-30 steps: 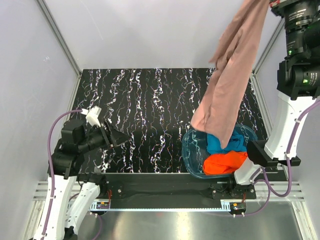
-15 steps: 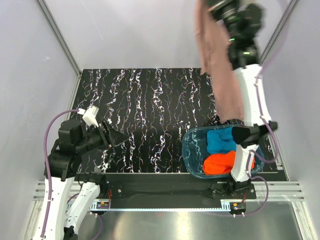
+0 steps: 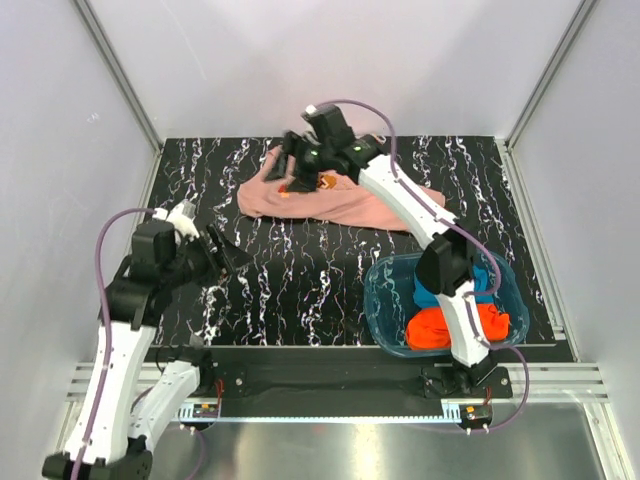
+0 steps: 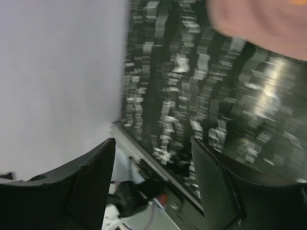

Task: Fold and stack the t-shirts
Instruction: Move the tshirt to the center of the board

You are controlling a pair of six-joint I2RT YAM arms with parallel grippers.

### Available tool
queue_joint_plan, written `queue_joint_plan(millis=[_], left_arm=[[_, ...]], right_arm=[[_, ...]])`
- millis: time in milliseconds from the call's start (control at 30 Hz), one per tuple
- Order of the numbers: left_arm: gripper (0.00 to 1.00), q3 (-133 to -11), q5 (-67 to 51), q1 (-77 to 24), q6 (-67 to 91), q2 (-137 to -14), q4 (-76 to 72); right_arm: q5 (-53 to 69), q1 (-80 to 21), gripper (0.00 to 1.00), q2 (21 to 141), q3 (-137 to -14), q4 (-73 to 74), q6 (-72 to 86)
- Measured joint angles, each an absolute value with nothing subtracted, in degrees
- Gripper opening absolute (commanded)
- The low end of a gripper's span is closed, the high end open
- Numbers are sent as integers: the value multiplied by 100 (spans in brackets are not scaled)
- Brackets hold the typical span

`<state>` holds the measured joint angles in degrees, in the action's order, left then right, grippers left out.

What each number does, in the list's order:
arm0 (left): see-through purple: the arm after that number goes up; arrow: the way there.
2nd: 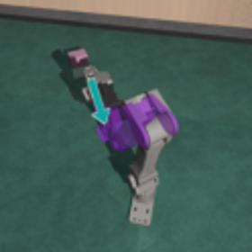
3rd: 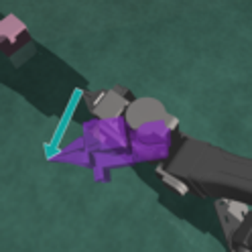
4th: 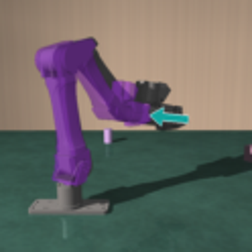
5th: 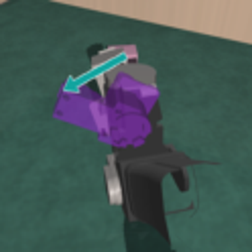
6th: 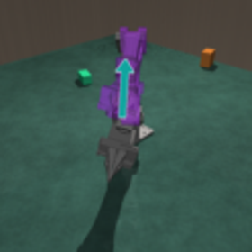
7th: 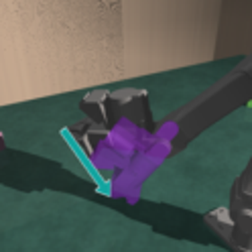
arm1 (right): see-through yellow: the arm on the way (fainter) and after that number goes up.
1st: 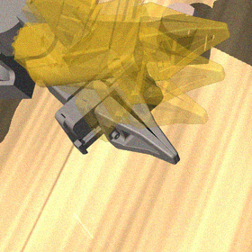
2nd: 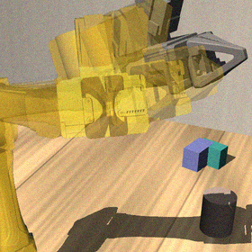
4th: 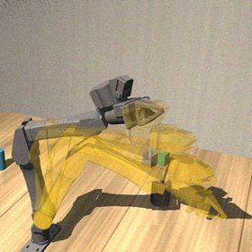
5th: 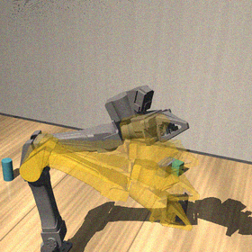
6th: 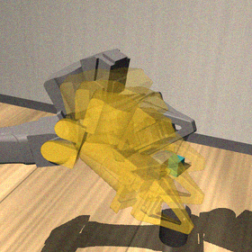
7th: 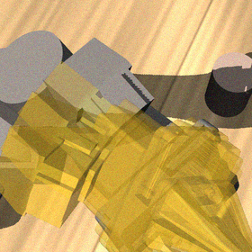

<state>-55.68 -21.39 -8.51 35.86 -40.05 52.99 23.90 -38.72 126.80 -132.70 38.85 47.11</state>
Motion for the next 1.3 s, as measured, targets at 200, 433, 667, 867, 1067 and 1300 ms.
queue_joint_plan(millis=[200, 433, 667, 867, 1067, 1300], left_arm=[[73, -5647, -2156, -1017, 3951, -5861, 3940], [81, -6973, -1916, -1135, 3734, -8840, 3173], [78, -7743, -1815, -491, 3430, -10420, 2904], [76, -8302, -1715, -242, 3142, -11242, 2991], [69, -8753, -1715, -307, 2906, -11791, 3022], [50, -8829, -1791, -123, 2803, -12057, 3159]], right_arm=[[1566, -2565, 73, 11371, -11365, 5310, 3380], [937, -2075, 77, 10291, -10285, 5977, 2611], [395, -1573, 80, 10822, -10208, 6298, 2246], [340, -867, 81, 11391, -10068, 6274, 2226], [384, -805, 79, 12208, -10377, 6259, 2228], [366, -812, 73, 12783, -10530, 6114, 2265]])
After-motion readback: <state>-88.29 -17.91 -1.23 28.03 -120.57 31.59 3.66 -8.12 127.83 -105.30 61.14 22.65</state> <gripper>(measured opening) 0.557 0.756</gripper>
